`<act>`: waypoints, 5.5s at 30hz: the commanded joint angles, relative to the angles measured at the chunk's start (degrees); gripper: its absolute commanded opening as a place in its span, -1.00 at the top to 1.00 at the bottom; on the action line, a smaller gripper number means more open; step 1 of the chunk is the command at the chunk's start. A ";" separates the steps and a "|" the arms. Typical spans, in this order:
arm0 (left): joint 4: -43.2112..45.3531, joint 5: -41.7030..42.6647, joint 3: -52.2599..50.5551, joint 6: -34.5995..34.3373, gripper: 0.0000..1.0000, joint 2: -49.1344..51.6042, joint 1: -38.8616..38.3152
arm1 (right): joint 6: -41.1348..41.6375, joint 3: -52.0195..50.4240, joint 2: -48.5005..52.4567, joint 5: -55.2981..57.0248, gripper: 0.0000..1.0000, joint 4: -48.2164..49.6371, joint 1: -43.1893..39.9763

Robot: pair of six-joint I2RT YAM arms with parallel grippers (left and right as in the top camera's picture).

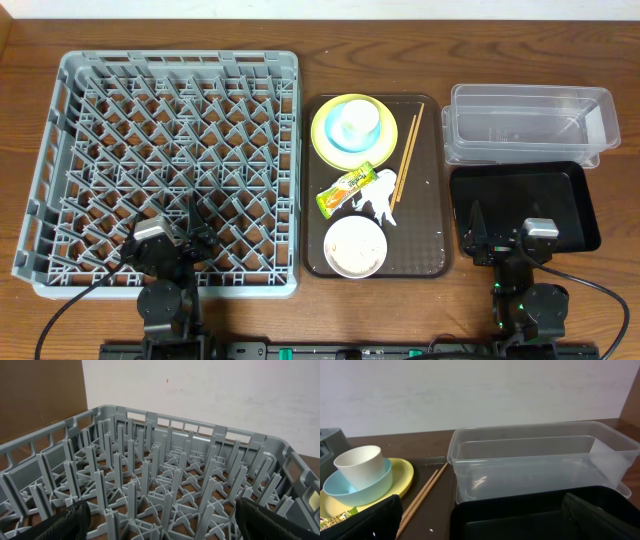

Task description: Sort waste into correct bins and load items into the dishwasher rack

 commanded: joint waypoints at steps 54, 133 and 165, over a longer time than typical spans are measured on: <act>-28.30 59.80 72.28 -3.78 -0.87 59.95 0.24 | 0.68 -0.09 -0.46 0.90 -0.98 -0.09 -0.26; -55.84 10.27 72.06 -17.14 0.35 79.47 -38.58 | 0.70 -0.09 -0.42 0.90 -0.98 -0.09 -0.24; -46.95 14.80 70.77 -26.16 0.28 90.79 -52.02 | 0.68 -0.09 -0.42 0.90 -0.99 -0.09 -0.24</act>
